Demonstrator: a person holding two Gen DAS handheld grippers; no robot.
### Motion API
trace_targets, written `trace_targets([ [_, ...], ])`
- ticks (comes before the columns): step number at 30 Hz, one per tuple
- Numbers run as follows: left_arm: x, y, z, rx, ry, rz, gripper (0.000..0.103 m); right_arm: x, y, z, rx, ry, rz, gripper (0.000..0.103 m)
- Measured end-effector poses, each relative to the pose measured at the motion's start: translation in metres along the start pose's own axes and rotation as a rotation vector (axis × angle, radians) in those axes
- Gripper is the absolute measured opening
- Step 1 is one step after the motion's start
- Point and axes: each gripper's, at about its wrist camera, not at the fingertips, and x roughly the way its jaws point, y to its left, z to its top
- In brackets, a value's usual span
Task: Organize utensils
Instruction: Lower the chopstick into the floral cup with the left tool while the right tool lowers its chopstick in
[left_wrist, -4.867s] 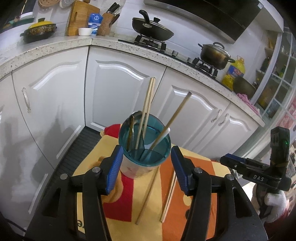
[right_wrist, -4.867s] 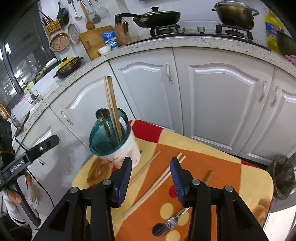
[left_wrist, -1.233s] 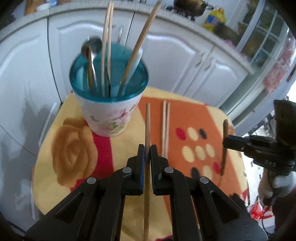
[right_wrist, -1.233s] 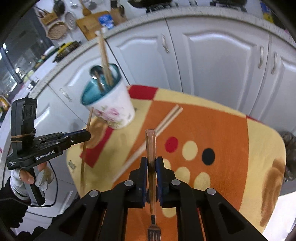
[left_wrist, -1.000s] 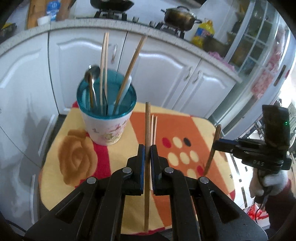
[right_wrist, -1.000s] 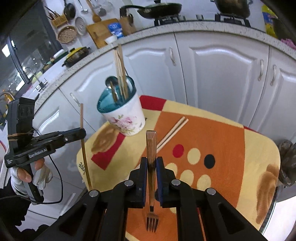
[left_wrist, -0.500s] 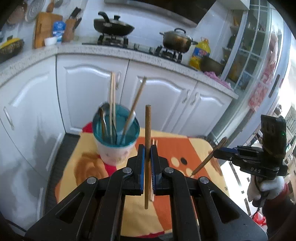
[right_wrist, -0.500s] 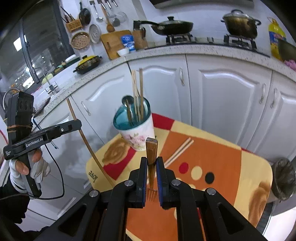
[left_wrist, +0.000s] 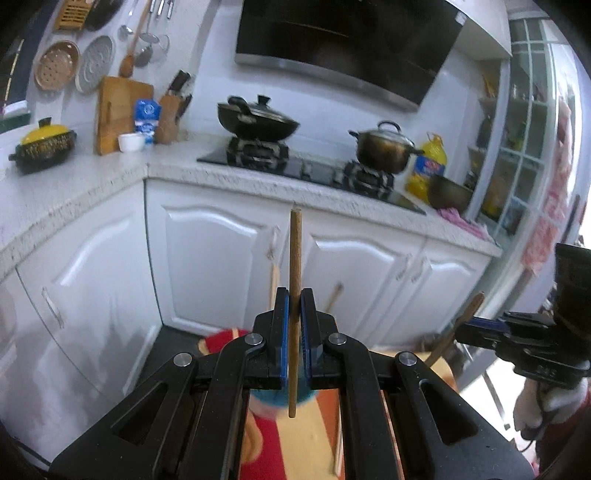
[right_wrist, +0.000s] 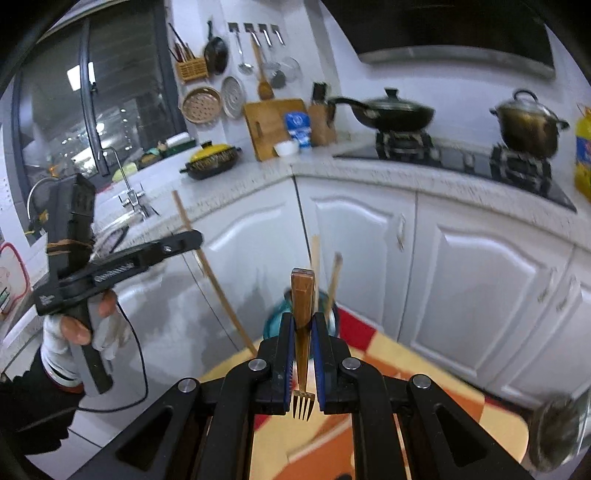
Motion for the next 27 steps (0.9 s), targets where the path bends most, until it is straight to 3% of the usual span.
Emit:
trace_targets([
  [5, 0.02, 0.008, 0.017, 0.021, -0.031, 0.063, 0.004, 0.018, 0.006, 0.033, -0.018, -0.03, 0.008, 0.009],
  [11, 0.058, 0.02, 0.013, 0.012, 0.012, 0.099, 0.004, 0.061, 0.003, 0.047, 0.01, -0.014, 0.02, 0.009],
  [19, 0.096, 0.031, -0.01, -0.004, 0.083, 0.133, 0.004, 0.119, -0.012, 0.019, 0.073, 0.083, 0.026, 0.009],
  [27, 0.122, 0.028, -0.037, -0.008, 0.161, 0.132, 0.004, 0.145, -0.038, -0.015, 0.151, 0.182, 0.029, 0.009],
])
